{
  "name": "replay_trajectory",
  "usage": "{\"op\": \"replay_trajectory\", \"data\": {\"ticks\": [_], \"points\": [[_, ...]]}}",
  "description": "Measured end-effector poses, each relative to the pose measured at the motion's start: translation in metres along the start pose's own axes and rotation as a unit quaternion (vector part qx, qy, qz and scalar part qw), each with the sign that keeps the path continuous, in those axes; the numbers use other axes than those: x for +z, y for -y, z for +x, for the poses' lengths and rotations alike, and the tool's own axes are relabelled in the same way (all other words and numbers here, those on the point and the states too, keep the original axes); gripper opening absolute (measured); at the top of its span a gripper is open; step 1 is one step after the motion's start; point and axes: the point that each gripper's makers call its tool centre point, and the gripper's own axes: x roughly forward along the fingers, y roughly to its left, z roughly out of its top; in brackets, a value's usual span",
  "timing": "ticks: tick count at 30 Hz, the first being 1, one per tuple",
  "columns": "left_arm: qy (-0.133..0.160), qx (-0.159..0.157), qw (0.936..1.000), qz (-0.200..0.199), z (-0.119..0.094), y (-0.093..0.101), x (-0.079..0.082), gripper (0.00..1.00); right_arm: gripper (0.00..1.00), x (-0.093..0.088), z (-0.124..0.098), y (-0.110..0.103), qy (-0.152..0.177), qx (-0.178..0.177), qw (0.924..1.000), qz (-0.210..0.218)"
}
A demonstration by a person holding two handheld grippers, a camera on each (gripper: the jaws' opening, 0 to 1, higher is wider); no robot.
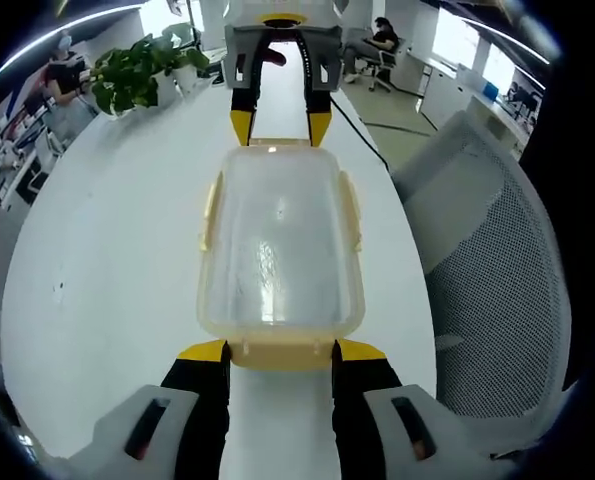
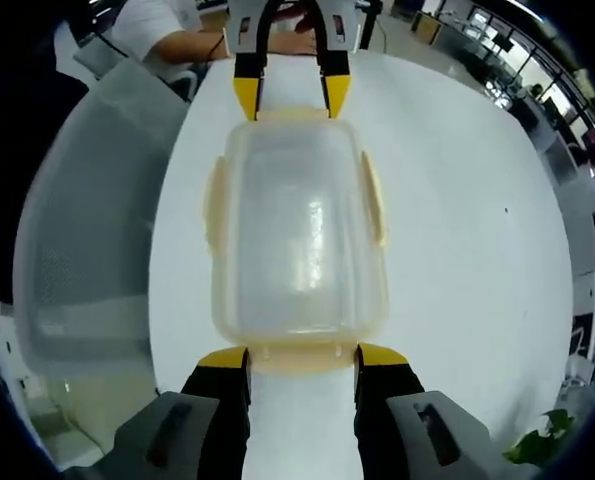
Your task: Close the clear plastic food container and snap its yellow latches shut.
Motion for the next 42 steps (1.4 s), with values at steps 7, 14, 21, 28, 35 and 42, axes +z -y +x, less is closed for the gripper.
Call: {"op": "replay_trajectory", "data": {"ticks": [7, 14, 21, 28, 35, 42], "points": [[-0.001, -0.003, 1.0000, 0.003, 0.006, 0.002, 0.004, 0.39, 0.40, -0.007, 0.004, -0.003, -0.005, 0.003, 1.0000, 0.004], [0.001, -0.002, 1.0000, 0.002, 0.010, 0.000, 0.006, 0.39, 0.40, -0.013, 0.006, 0.001, -0.009, 0.002, 0.9999, 0.005], [-0.003, -0.001, 1.0000, -0.001, 0.015, -0.002, 0.004, 0.39, 0.40, -0.014, 0.011, 0.003, -0.012, 0.003, 0.9999, 0.006], [-0.005, -0.002, 0.9999, -0.013, 0.019, -0.004, 0.000, 0.39, 0.40, -0.014, 0.017, 0.008, -0.014, 0.005, 0.9999, 0.003], [-0.003, -0.005, 0.9997, -0.022, 0.023, -0.003, -0.003, 0.39, 0.40, -0.014, 0.017, 0.008, -0.018, 0.008, 0.9998, 0.000], [0.000, -0.008, 0.9997, -0.025, 0.024, -0.003, -0.002, 0.39, 0.39, -0.016, 0.019, 0.010, -0.021, 0.016, 0.9996, 0.002]]}}
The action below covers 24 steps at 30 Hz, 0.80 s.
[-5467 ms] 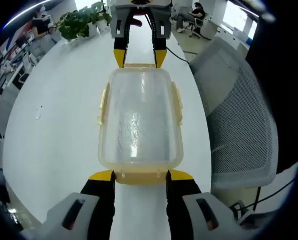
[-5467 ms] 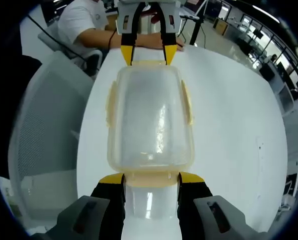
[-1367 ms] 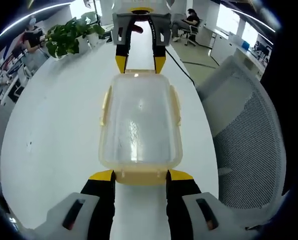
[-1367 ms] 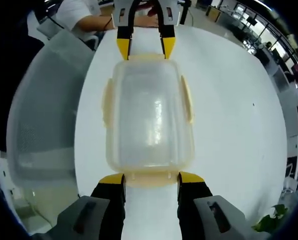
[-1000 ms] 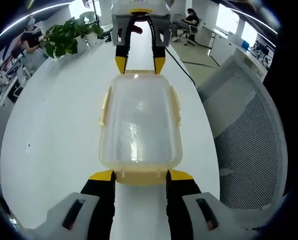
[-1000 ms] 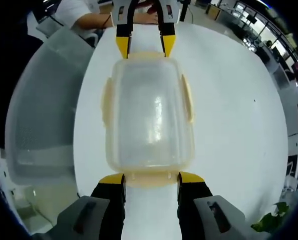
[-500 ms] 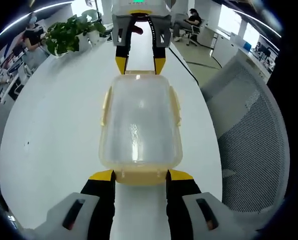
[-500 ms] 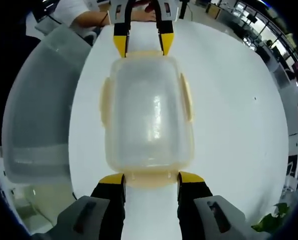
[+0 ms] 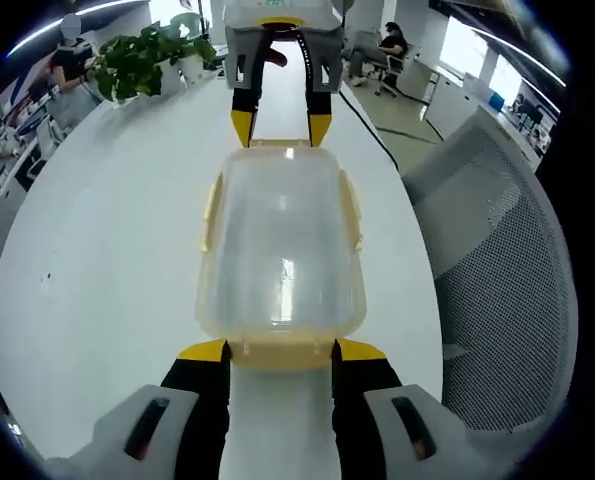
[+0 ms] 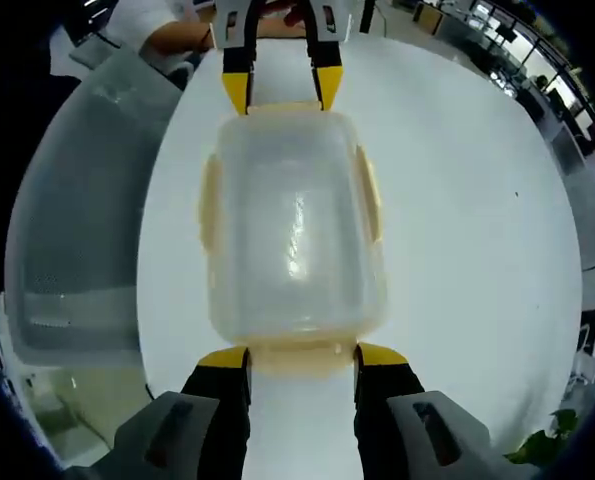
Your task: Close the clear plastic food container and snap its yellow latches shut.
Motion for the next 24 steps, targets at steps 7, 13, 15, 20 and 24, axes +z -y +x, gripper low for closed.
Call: {"op": "replay_trajectory", "data": {"ticks": [7, 13, 15, 20, 24], "points": [[-0.002, 0.001, 1.0000, -0.007, 0.0012, -0.0008, 0.0013, 0.39, 0.39, -0.0011, -0.0015, 0.0033, -0.008, 0.001, 0.9999, -0.006], [0.002, 0.002, 1.0000, 0.000, 0.0029, -0.0038, 0.0016, 0.39, 0.39, -0.0038, 0.0002, 0.0037, -0.014, 0.004, 0.9999, 0.004], [0.002, 0.000, 1.0000, -0.001, 0.0034, -0.0039, 0.0023, 0.39, 0.39, -0.0041, 0.0002, 0.0031, -0.017, 0.004, 0.9998, 0.004], [0.001, 0.001, 1.0000, 0.005, 0.0046, -0.0067, -0.0010, 0.39, 0.39, -0.0016, 0.0002, 0.0031, -0.014, 0.003, 0.9998, 0.011], [0.001, -0.003, 1.0000, 0.002, 0.0046, -0.0072, -0.0022, 0.39, 0.39, -0.0011, 0.0019, 0.0033, -0.017, 0.000, 0.9998, 0.012]]}}
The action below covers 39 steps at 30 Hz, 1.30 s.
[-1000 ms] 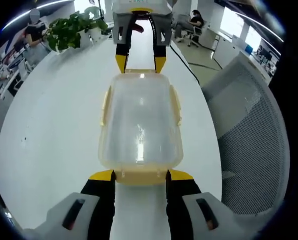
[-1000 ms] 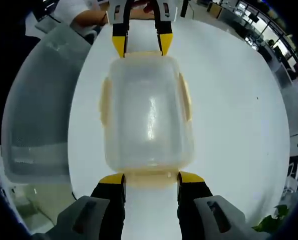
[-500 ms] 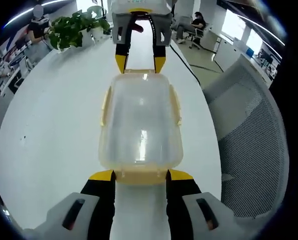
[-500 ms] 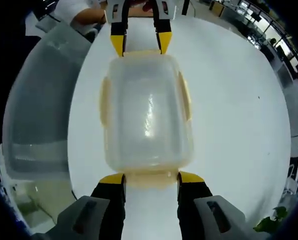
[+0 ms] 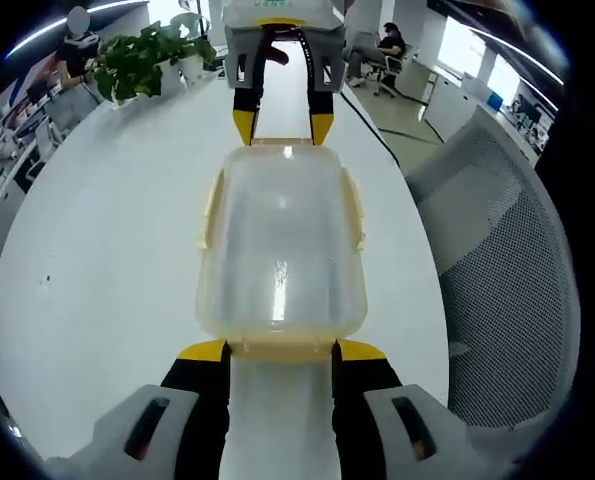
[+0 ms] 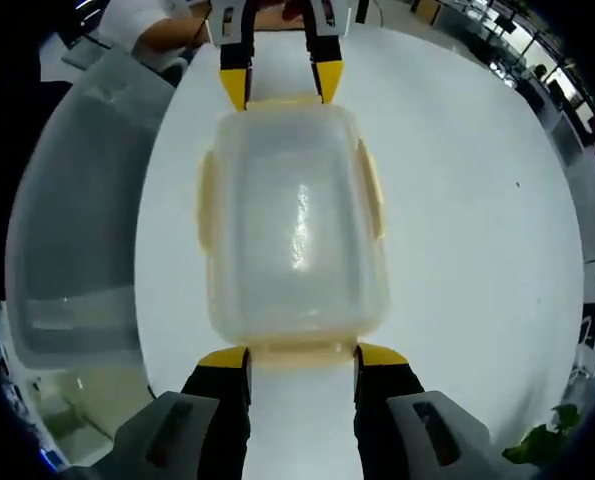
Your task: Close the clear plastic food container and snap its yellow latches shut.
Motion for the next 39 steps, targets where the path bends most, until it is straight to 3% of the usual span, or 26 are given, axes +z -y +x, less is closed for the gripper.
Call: {"op": "replay_trajectory", "data": {"ticks": [24, 29, 39], "points": [[0.001, -0.004, 1.0000, -0.009, 0.000, 0.001, -0.001, 0.40, 0.40, -0.003, 0.004, -0.002, 0.010, 0.006, 0.9999, -0.010], [0.007, -0.009, 0.9998, -0.017, 0.000, 0.005, 0.001, 0.49, 0.46, -0.005, 0.005, -0.005, 0.011, 0.011, 0.9998, -0.009], [0.024, 0.002, 0.9986, -0.046, -0.008, 0.005, 0.000, 0.44, 0.43, -0.006, -0.009, -0.001, 0.054, -0.004, 0.9965, 0.064]]}}
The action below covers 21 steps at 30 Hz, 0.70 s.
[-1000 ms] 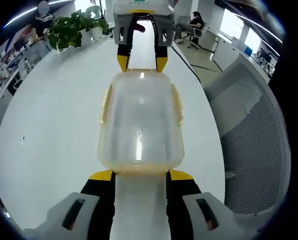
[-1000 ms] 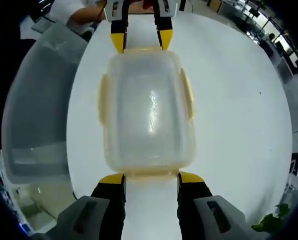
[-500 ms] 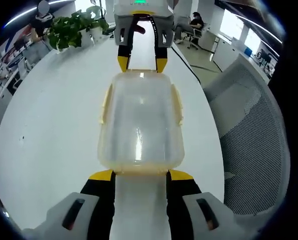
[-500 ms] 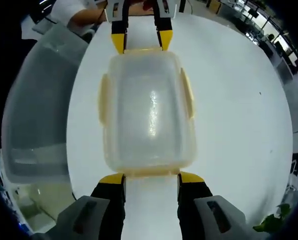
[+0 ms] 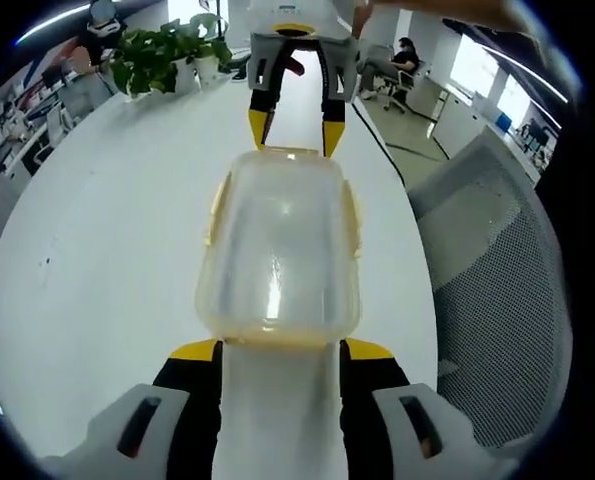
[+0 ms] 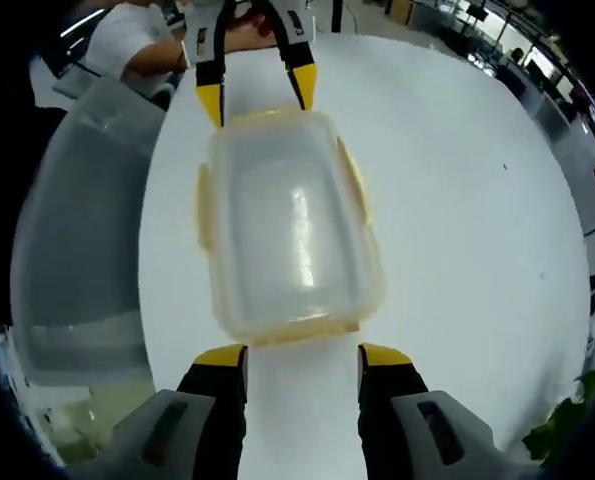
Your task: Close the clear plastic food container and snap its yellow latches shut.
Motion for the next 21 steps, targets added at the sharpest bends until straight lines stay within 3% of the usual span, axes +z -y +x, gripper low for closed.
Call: {"op": "replay_trajectory", "data": {"ticks": [5, 10, 14, 17, 21], "points": [[0.024, 0.001, 0.9989, -0.041, -0.006, 0.000, 0.005, 0.43, 0.42, 0.001, -0.002, 0.000, 0.035, 0.006, 0.9969, 0.071], [0.050, -0.004, 0.9924, -0.112, -0.011, -0.001, 0.010, 0.39, 0.43, 0.004, -0.007, -0.002, 0.051, 0.013, 0.9914, 0.120], [0.054, -0.008, 0.9839, -0.170, -0.012, -0.001, 0.008, 0.30, 0.43, -0.001, -0.008, 0.004, 0.045, 0.000, 0.9890, 0.141], [0.069, -0.005, 0.9728, -0.221, -0.013, -0.004, 0.010, 0.33, 0.43, 0.001, -0.008, 0.003, 0.057, 0.004, 0.9820, 0.180], [0.073, -0.001, 0.9672, -0.243, -0.014, -0.008, 0.008, 0.35, 0.43, 0.002, -0.009, 0.006, 0.064, -0.004, 0.9782, 0.198]]}}
